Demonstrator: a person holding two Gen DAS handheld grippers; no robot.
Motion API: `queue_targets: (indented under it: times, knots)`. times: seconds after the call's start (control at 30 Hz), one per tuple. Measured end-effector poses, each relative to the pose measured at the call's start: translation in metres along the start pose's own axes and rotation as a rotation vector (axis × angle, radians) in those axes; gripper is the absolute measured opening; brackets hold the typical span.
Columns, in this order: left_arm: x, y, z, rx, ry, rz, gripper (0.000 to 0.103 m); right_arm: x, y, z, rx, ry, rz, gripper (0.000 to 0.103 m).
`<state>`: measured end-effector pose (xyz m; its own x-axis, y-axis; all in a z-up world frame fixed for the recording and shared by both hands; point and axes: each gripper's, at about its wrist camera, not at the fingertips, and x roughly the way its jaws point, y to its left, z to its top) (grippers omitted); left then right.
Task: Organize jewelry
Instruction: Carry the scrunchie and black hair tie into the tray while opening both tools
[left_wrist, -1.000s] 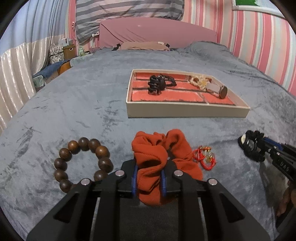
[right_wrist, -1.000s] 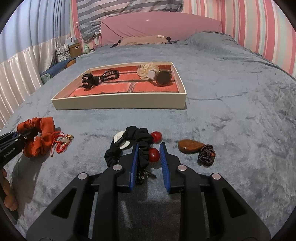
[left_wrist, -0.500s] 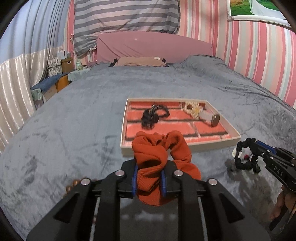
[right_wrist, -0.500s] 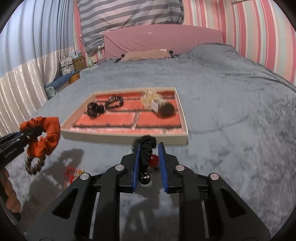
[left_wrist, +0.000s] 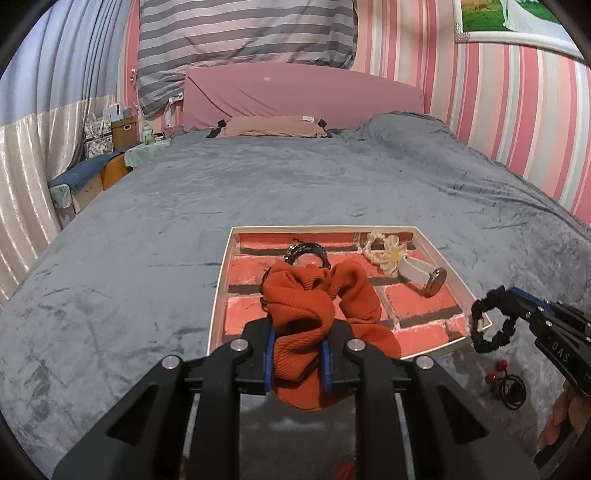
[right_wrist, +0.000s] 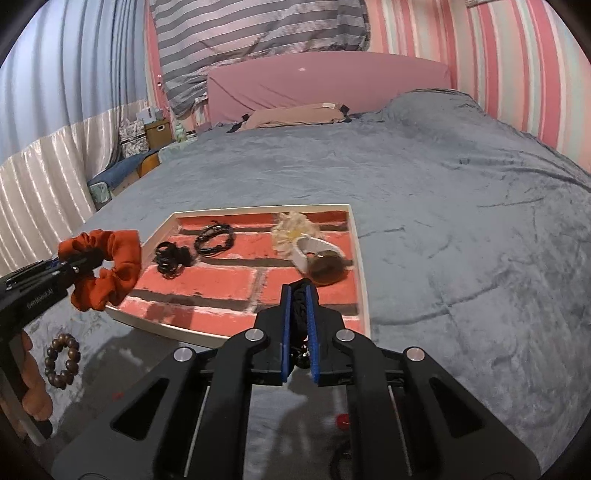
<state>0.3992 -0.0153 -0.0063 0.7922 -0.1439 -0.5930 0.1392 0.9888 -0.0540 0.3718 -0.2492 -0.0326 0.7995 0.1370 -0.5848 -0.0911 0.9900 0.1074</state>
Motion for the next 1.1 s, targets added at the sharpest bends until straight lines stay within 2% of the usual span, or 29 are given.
queue_targets:
  times: [0.2,0.5,0.73,0.97,1.1]
  knots:
    - [0.017,-0.006,0.001,0.030,0.012,0.019,0.019,0.016,-0.019,0.005,0.042,0.020,0.009,0.009]
    - [0.068,0.014,0.003,0.015,0.089,0.065,0.019,0.053,-0.008,0.029,0.035,0.014,0.026,0.009]
    - [0.100,0.025,-0.010,-0.003,0.150,0.078,0.019,0.096,-0.006,0.015,0.025,0.109,-0.002,0.009]
    - [0.117,0.030,-0.019,-0.017,0.194,0.078,0.020,0.116,-0.009,0.001,0.021,0.184,-0.033,0.009]
    - [0.117,0.031,-0.019,-0.014,0.204,0.087,0.024,0.121,-0.004,0.001,-0.012,0.208,-0.059,0.013]
